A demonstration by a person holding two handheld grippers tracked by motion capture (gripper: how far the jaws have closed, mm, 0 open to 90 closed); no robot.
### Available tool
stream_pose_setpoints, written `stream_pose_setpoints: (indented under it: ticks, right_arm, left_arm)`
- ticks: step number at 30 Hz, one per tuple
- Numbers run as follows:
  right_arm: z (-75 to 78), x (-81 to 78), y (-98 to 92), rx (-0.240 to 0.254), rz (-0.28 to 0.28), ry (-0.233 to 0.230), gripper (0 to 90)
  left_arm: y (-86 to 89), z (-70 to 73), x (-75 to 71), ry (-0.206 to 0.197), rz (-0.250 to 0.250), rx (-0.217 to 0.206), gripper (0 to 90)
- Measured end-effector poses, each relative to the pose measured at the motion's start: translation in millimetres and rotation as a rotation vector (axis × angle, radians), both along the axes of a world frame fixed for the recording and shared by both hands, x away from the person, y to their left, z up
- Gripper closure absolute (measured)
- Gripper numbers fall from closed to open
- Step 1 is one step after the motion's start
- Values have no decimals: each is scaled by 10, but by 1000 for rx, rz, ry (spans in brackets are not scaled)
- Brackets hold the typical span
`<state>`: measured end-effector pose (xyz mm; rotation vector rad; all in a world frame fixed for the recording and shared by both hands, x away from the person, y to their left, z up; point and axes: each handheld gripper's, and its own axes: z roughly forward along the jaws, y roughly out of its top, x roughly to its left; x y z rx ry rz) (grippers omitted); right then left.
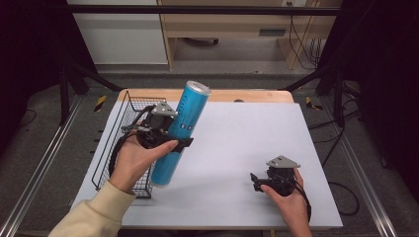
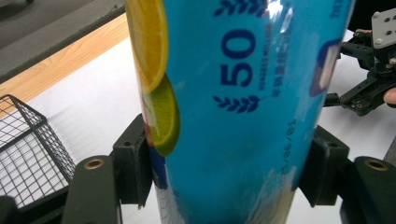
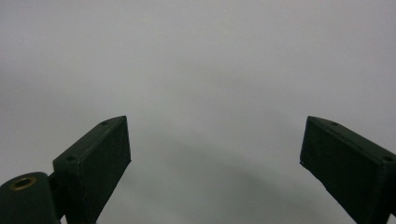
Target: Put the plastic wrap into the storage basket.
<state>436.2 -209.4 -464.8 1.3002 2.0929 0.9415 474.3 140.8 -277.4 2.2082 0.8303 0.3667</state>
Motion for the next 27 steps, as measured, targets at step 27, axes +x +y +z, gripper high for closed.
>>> stream_pose_setpoints:
  ticks: [27]
  right_arm:
    - [49, -55, 67, 40, -21, -74, 78]
  left_arm:
    - [218, 398, -208, -23, 95, 96, 321]
